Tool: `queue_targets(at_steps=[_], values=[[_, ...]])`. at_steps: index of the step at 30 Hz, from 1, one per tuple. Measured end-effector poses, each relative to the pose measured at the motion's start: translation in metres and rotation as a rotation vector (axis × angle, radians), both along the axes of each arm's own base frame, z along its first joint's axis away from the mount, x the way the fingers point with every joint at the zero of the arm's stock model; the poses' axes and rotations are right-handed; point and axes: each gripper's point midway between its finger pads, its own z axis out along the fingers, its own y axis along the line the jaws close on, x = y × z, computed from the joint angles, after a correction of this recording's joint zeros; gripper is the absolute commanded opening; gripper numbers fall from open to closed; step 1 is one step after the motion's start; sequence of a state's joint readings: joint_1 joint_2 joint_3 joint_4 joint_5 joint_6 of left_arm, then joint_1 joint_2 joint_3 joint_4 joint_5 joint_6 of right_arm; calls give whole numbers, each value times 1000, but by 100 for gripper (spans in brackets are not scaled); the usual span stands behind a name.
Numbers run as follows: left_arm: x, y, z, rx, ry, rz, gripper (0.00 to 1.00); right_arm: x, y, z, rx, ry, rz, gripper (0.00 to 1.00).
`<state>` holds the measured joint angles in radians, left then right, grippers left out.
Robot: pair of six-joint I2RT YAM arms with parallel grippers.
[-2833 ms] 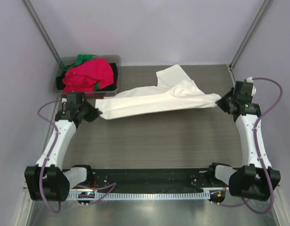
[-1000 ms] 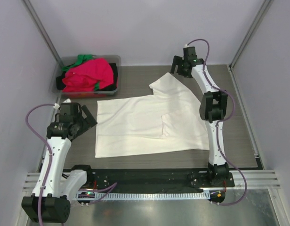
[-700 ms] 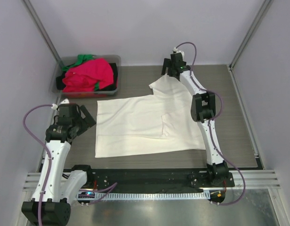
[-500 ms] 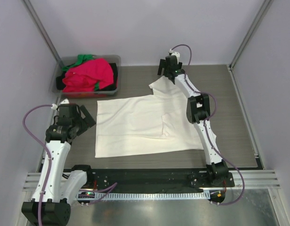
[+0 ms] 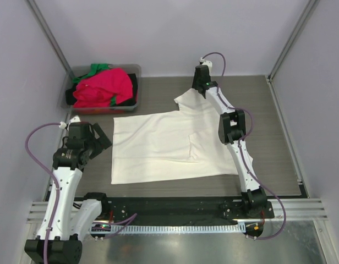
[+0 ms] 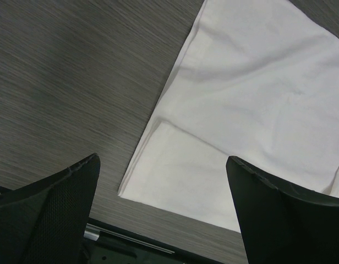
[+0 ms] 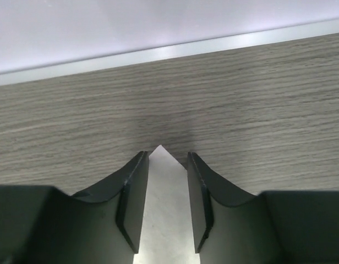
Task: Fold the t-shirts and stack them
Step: Fold the tshirt
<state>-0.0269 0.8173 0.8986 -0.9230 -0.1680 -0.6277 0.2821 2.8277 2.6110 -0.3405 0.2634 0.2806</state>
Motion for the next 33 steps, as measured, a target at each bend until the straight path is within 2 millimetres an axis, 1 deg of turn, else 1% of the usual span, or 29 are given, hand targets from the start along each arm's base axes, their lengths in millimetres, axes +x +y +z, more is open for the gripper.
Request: queue_targets(at_steps=[7,10,11,13,18,21,23,25,27,29,31,33], values=[[0,1,1,5,-7,4,96,-12,5,-2,-41,53,47,27],[-1,1,2,5,-9,5,97,-18,7,-3,-59,80,62,18],[-1,1,2,5,-9,5,96,-20,8,-3,-63,86,66,10],[-1,1,2,5,-9,5,97,-23,10,-3,-75,97,71,2],[0,1,2,5,-8,5,98,-27,8,-2,-107,109,73,1],[1,1,0,6,1,5,97,-28,2,0,-121,118,66,1],[4,1,-5,7,23,2,96,-32,-1,1,-126,134,63,1],[7,1,-9,8,49,-2,95,-42,-8,1,-134,174,60,1],[17,-2,-11,-4,68,-13,94,-51,-14,10,-119,202,55,1],[34,-6,-10,-19,61,-23,93,-56,-18,23,-93,207,49,1],[54,-9,-11,-34,48,-30,91,-63,-18,46,-56,200,49,1],[78,-13,-18,-58,53,-30,86,-69,-20,71,-18,180,47,1]])
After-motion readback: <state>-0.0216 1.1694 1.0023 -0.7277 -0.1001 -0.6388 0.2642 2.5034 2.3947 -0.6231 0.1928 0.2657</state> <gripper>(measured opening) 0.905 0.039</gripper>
